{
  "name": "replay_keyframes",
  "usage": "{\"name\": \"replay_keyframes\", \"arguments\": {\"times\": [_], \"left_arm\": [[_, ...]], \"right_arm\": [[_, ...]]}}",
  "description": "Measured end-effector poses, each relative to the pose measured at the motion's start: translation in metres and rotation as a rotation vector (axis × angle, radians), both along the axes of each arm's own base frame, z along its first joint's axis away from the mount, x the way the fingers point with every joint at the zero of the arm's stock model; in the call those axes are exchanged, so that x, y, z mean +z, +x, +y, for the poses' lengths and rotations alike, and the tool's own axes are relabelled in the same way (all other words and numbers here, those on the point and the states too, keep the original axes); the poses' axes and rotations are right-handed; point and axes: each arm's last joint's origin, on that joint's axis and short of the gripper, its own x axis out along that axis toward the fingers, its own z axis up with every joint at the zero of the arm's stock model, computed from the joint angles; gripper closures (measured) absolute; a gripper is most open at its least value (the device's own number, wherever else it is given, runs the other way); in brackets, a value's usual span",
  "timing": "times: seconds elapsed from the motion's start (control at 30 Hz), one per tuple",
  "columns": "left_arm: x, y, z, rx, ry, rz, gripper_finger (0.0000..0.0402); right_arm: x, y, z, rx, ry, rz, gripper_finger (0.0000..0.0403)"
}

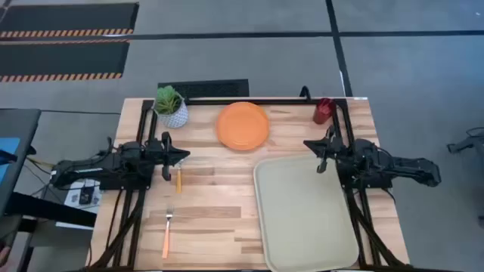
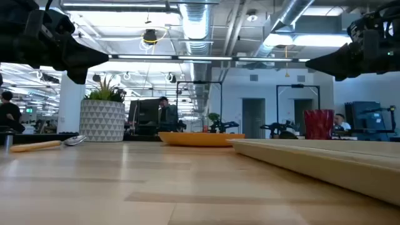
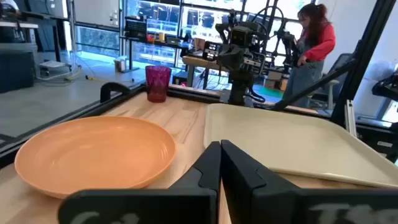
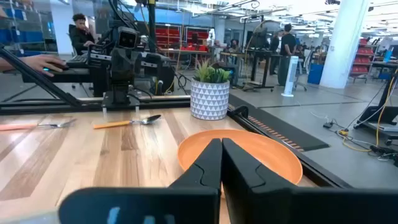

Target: Pick and place plate/cup/fork/spoon on tray

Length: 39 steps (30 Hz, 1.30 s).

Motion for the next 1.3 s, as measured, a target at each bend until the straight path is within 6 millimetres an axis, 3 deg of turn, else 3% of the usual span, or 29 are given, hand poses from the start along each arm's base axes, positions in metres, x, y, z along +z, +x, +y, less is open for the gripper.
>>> {"name": "replay_keyframes", "arguments": {"times": [1.3], "left_arm": [[0.0,0.0,0.0,0.0,0.0,0.0,0.0401]], "right_arm": [[0.0001,0.0,0.0,0.0,0.0,0.0,0.0376]]}}
